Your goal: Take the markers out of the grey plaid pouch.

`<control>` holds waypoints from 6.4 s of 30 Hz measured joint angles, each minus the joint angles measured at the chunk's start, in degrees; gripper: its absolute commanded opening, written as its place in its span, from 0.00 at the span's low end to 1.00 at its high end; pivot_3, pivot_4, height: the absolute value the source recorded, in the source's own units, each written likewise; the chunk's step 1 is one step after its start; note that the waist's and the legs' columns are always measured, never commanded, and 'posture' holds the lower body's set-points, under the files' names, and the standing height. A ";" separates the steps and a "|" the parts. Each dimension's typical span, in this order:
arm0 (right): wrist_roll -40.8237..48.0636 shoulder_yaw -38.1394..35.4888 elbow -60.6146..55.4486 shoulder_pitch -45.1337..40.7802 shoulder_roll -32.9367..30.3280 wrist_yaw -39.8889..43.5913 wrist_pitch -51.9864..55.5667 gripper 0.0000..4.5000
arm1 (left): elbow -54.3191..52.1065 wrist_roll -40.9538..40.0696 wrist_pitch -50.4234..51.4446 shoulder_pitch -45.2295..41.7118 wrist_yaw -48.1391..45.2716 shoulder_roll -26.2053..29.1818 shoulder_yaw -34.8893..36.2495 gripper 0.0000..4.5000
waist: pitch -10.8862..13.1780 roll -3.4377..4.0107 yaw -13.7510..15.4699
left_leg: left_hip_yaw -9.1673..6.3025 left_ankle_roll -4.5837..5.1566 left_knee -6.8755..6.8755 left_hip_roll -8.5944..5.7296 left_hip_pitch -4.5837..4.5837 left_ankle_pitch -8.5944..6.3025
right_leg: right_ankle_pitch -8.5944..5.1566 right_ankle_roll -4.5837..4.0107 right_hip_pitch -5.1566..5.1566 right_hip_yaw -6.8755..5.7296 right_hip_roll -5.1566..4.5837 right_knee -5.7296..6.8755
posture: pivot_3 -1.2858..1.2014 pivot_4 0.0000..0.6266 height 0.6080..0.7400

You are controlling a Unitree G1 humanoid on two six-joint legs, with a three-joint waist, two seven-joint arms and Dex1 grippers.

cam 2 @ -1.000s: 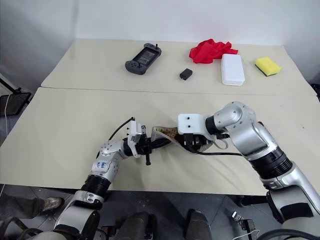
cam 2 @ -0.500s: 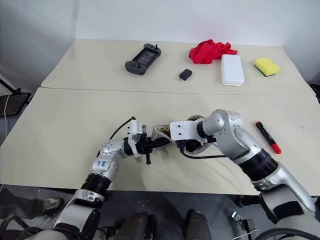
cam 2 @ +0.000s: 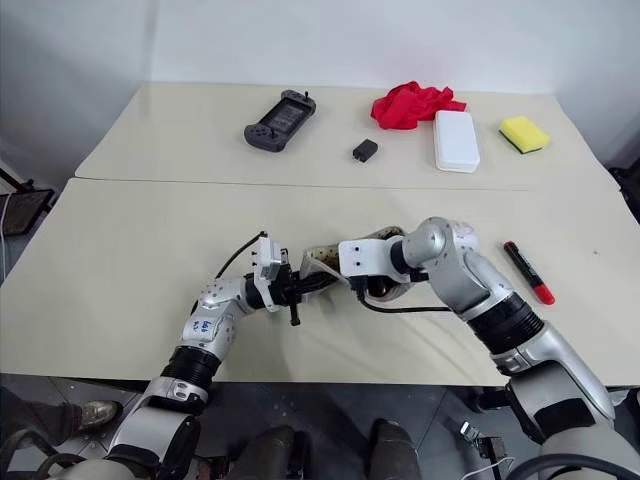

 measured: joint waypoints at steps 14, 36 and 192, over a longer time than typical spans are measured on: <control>6.43 -5.27 3.36 1.60 -4.06 0.41 -23.35 0.24 | -2.37 -0.37 0.11 0.43 -0.09 -0.16 -0.23 0.00 | 0.03 -0.02 0.04 | 0.08 0.01 -0.07 -0.07 -0.05 0.00 | 0.00 0.00 -0.01 -0.05 0.01 -0.10 | 0.52 0.24 1.00; -2.39 -0.84 4.25 -1.50 -5.13 -3.61 -13.67 0.24 | -4.37 -0.29 1.15 1.16 3.36 -0.46 -1.70 0.00 | 0.05 0.00 0.04 | 0.02 0.00 -0.06 -0.01 -0.10 0.00 | 0.00 0.00 -0.07 -0.04 0.00 -0.09 | 0.52 0.24 1.00; 38.43 -35.41 11.47 19.01 -7.26 14.36 -20.79 1.00 | -31.86 -6.94 14.11 16.47 6.66 31.84 11.17 0.99 | 0.28 0.18 0.26 | 0.31 -0.21 -0.39 0.12 0.18 -0.04 | -0.07 -0.13 -0.12 0.21 0.11 -0.06 | 0.52 0.24 1.00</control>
